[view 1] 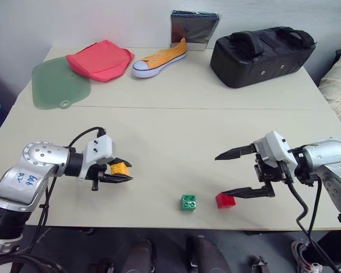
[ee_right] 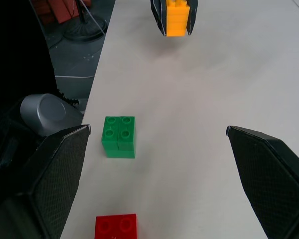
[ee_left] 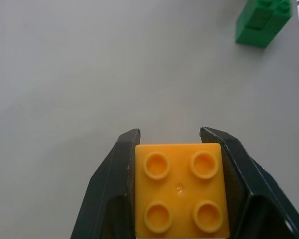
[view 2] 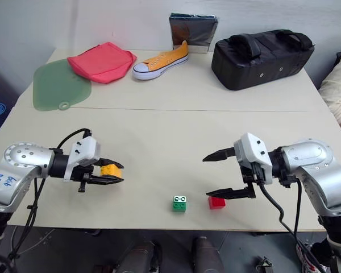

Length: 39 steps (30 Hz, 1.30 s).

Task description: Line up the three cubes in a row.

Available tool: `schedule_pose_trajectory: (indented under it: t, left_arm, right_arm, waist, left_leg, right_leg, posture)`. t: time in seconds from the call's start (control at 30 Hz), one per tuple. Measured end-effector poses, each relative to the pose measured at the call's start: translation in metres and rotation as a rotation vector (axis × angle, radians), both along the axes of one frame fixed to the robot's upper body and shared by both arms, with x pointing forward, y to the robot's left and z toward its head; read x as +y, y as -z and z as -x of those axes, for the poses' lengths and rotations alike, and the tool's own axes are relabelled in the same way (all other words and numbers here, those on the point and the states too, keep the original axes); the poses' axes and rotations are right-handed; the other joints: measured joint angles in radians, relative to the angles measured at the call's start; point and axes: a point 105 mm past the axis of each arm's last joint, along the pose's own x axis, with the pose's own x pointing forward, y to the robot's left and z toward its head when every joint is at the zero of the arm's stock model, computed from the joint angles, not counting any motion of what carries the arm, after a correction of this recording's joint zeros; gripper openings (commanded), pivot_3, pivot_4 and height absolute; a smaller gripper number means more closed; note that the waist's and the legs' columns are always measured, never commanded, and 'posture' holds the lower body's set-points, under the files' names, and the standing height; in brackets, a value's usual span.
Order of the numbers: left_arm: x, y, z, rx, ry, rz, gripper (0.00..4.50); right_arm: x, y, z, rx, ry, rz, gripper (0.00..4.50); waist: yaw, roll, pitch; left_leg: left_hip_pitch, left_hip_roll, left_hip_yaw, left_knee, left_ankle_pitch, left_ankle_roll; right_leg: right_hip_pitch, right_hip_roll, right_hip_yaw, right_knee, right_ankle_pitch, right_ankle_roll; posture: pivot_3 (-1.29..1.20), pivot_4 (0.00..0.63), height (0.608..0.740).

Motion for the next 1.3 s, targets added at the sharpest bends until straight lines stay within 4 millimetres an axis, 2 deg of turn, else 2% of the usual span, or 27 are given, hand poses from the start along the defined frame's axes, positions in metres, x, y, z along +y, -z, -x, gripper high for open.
schedule_pose_trajectory:
  t: [0.17,0.33,0.53,0.87,1.23,1.3]
  left_arm:
    - [-0.034,0.022,0.027,0.068,0.207,-0.073,1.54]
    - [-0.051,0.038,0.027,0.054,0.253,-0.106,1.54]
    - [-0.065,0.047,0.029,0.055,0.292,-0.116,1.54]
    - [-0.046,0.05,0.019,0.043,0.242,-0.21,1.54]
    - [-0.046,0.051,0.016,0.034,0.225,-0.191,1.54]
    - [-0.045,0.052,0.016,0.036,0.223,-0.189,2.28]
  right_arm:
    - [-0.012,0.014,0.012,0.025,0.004,0.052,4.5]
    - [-0.01,0.009,0.02,0.005,-0.007,0.051,4.5]
    - [-0.011,0.009,0.023,0.01,0.014,0.048,4.5]
    - [-0.012,0.013,0.025,0.019,0.032,0.049,4.5]
    - [-0.011,0.011,0.022,-0.001,0.053,0.043,4.5]
    - [-0.01,0.009,0.021,-0.009,0.053,0.042,4.5]
  waist:
    - [0.008,0.0,0.0]
    - [0.013,0.0,0.0]
    - [0.014,0.0,0.0]
    - [0.013,0.0,0.0]
    - [0.013,0.0,0.0]
    - [0.013,0.0,0.0]
  left_leg:
    - [0.0,0.0,0.001,0.001,0.0,0.0]
    - [0.001,0.0,0.001,0.001,0.001,0.001]
    - [0.001,0.0,0.0,0.002,0.001,0.001]
    - [0.001,0.0,0.0,0.002,0.002,0.001]
    - [0.001,0.0,0.0,0.002,0.002,0.001]
    - [0.002,0.0,0.0,0.002,0.002,0.001]
  right_leg:
    - [0.0,0.001,0.001,0.003,0.0,0.0]
    - [0.001,0.002,0.001,0.003,0.0,0.0]
    - [0.001,0.002,0.001,0.003,0.0,0.0]
    - [0.001,0.002,0.001,0.003,0.0,0.0]
    - [0.001,0.002,0.001,0.003,0.0,0.0]
    - [0.001,0.002,0.001,0.003,0.0,0.0]
  posture:
    - [0.0,0.15,0.74]
    - [0.0,0.15,0.74]
    - [0.0,0.15,0.74]
    - [0.0,0.15,0.74]
    - [0.0,0.15,0.74]
    - [0.0,0.15,0.74]
